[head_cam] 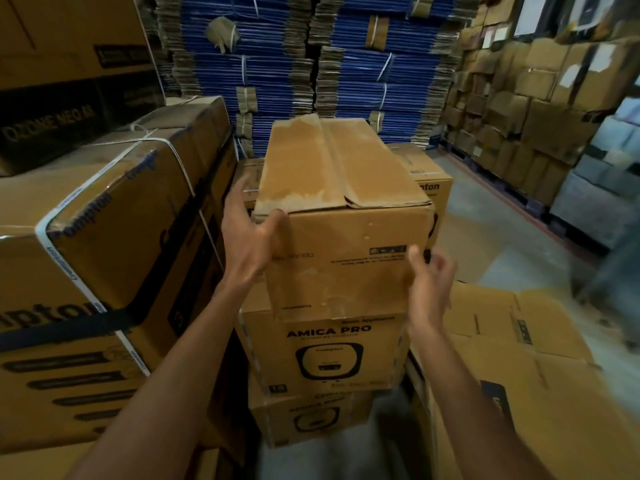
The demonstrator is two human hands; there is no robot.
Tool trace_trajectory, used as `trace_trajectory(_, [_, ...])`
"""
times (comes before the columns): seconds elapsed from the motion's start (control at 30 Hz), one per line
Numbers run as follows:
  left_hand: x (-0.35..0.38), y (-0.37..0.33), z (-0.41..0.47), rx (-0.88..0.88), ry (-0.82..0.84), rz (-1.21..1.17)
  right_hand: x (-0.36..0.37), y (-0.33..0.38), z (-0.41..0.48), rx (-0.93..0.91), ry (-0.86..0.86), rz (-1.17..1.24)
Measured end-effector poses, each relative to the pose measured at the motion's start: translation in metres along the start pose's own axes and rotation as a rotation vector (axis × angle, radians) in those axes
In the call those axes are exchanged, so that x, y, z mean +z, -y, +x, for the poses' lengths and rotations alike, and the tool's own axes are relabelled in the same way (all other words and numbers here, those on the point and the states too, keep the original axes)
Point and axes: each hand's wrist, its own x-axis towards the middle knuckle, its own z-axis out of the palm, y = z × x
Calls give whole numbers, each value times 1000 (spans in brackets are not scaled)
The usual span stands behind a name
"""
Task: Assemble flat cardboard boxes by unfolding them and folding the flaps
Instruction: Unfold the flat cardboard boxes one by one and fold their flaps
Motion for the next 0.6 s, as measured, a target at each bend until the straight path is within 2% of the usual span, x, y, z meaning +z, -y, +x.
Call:
trace_trajectory(0.07, [0, -17, -1, 324, -12, 188, -6, -48, -20, 175, -88, 31])
trace_trajectory(0.1, [5, -28, -1, 432, 63, 290, -6, -69, -31, 331, -20, 41])
trace_trajectory(0.17, [23, -47, 1, 505, 280, 526, 0, -97, -46, 635, 200, 130])
trace_trajectory(0.23, [44, -57, 6, 522, 455, 762, 12, -106, -53, 775, 313, 335])
trace_trajectory(0.3, [59, -53, 12, 521, 553, 918, 26, -105, -51, 802, 307, 507])
trace_trajectory(0.4, [66, -45, 15, 544, 563, 1030, 40, -96, -42, 801, 302, 607])
trace_trajectory(0.6, [65, -50, 15, 592, 508, 1008, 50, -90, -43, 720, 263, 708])
